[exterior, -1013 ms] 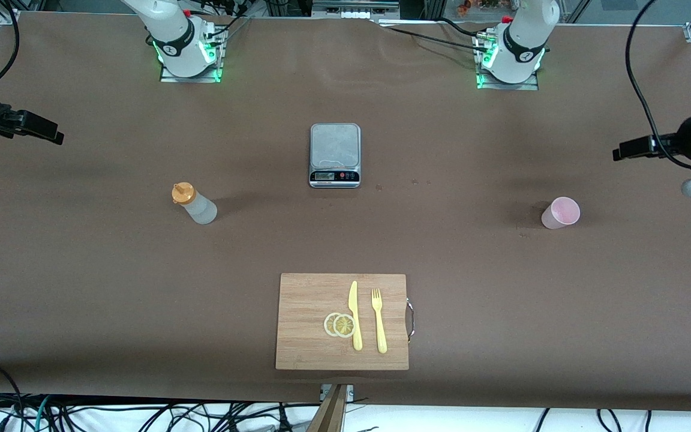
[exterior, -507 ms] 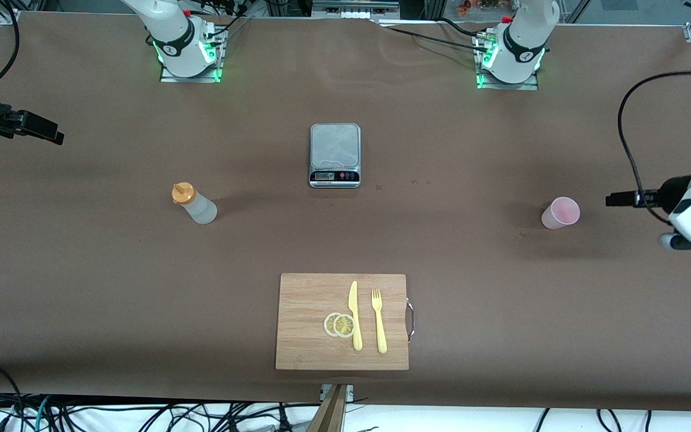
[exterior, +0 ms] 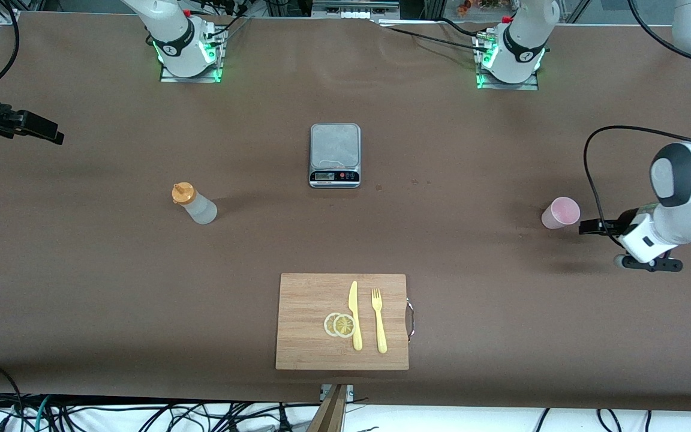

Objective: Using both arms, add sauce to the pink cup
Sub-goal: 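Reach the left gripper to the pink cup and grasp it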

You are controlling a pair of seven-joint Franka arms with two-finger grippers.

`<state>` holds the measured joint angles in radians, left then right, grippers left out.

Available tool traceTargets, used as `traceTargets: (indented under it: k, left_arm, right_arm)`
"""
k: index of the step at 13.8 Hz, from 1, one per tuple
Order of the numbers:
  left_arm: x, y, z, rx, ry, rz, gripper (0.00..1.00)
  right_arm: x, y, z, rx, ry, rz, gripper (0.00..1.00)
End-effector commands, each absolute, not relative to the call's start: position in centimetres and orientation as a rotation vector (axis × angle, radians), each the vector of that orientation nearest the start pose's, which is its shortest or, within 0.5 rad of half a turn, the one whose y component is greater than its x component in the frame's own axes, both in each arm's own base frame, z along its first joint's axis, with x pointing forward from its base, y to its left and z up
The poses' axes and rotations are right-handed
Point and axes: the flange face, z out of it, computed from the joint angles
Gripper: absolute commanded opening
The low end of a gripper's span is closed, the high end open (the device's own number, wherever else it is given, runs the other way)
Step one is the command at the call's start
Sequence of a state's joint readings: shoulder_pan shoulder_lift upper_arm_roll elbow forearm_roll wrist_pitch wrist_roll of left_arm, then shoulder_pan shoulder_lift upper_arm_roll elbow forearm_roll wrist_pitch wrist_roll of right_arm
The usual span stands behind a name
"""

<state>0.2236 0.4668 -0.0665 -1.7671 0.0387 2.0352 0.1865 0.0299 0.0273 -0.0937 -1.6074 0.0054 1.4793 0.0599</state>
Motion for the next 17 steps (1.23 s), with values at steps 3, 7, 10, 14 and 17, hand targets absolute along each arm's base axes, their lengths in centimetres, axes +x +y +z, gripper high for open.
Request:
traceTargets:
  k: [3,7,10,14,17]
  left_arm:
    - [59.3,11.2,26.5,-3.138,0.109,0.303,0.99]
    - [57.5,11.2,25.5,-3.144,0.092,0.316,0.98]
    - [55.8,10.8,25.8,-3.145,0.088,0.335,0.98]
    - [55.6,10.6,25.0,-3.147,0.090,0.299,0.74]
    - [55.7,10.6,24.6,-3.146,0.074,0.287,0.64]
  right_arm:
    - [55.0,-3.4,59.0,-3.120,0.175,0.237,1.00]
    - [55.0,-3.4,59.0,-3.120,0.175,0.237,1.00]
    - [54.9,-3.4,59.0,-3.120,0.175,0.240,1.00]
    - [54.9,-3.4,59.0,-3.120,0.175,0.240,1.00]
    - [54.9,-3.3,59.0,-3.120,0.172,0.240,1.00]
